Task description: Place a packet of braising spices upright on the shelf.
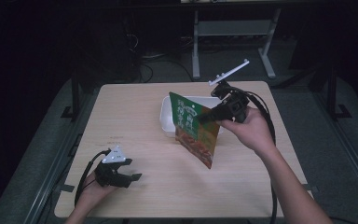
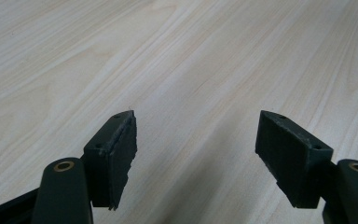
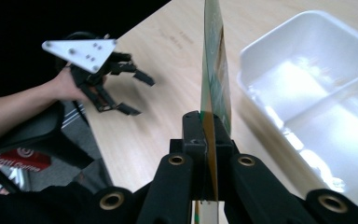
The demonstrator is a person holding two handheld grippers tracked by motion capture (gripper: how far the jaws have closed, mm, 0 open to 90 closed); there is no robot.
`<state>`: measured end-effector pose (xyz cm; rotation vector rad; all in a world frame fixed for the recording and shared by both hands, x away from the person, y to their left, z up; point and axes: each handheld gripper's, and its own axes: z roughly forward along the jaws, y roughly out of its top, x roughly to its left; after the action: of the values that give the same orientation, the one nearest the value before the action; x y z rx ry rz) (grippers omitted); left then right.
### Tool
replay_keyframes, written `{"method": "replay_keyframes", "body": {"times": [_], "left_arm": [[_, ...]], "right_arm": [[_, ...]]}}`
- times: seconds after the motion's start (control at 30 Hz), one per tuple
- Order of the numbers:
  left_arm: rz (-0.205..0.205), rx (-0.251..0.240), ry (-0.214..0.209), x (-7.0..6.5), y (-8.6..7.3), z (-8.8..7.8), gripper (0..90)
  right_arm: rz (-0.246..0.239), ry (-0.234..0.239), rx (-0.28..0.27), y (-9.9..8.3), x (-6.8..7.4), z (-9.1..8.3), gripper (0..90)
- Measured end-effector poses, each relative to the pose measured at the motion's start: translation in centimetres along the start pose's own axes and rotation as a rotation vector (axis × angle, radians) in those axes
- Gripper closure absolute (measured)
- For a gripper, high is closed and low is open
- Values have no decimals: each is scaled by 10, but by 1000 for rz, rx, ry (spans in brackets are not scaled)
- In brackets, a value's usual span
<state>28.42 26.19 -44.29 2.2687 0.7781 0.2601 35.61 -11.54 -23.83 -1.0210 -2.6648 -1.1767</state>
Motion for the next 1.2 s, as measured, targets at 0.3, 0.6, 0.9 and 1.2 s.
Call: {"method": "replay_keyframes", "body": {"times": [0.3,0.6,0.9,1.2], "left_arm": [[5,9,2,0,0,1,277],[6,9,-1,-1,0,2,275],[5,8,-1,0,0,2,273],[10,10,-1,-1,0,2,272]], "right_arm": [[41,-44,-39,13,-15,-15,896],[46,-88,-49,24,-20,-22,896],[66,-125,-62,36,-30,-25,896],[85,-155,-70,44,-37,-26,896]]}}
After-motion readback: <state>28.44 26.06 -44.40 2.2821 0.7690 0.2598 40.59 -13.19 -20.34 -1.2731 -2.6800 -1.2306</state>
